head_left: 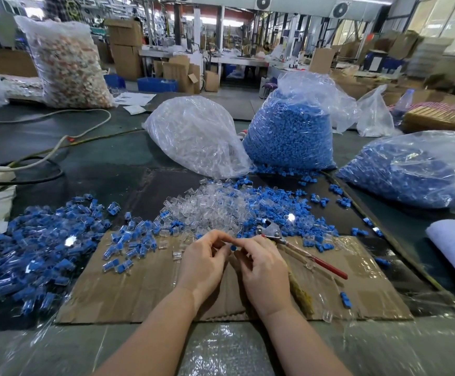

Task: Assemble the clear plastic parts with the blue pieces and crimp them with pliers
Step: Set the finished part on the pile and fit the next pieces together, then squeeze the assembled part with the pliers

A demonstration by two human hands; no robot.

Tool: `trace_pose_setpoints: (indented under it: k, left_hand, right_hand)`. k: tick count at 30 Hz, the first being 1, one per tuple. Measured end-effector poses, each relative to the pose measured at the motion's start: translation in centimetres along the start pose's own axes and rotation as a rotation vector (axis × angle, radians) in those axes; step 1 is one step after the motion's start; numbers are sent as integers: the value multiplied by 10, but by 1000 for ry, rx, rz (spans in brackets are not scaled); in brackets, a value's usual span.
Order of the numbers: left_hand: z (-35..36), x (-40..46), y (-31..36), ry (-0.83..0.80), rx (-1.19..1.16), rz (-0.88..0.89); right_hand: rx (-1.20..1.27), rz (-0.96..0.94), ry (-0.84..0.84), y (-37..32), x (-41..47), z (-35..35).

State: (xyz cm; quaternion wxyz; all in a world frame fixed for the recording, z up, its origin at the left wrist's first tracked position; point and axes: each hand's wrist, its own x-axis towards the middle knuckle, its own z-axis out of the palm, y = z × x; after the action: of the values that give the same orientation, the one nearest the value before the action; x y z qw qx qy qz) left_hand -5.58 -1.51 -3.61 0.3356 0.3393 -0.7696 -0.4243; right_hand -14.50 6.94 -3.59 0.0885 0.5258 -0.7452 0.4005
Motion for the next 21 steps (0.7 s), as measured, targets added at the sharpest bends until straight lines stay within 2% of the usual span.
trace_pose_setpoints:
  k: [8, 12, 14, 17, 19, 21]
  left_hand:
    - [0, 2, 2, 7, -73, -48]
    - [-1, 3, 4, 45, -99, -50]
    - [-1, 3, 4, 55, -89, -52]
    - [-1, 3, 3, 50, -76, -55]
    - [0, 4, 2, 57, -75, -56]
    - [0, 5, 2, 64, -75, -63]
  right_hand:
    - [-16, -1, -4, -2, 1, -3]
    - [-240, 128, 81, -6, 4, -8]
    - [-416, 294, -18, -5, 7, -16]
    - [-631, 524, -281, 4, 10, -28]
    - [-687, 579, -375, 10, 9, -33]
    - [-715, 580, -397, 12, 9, -37]
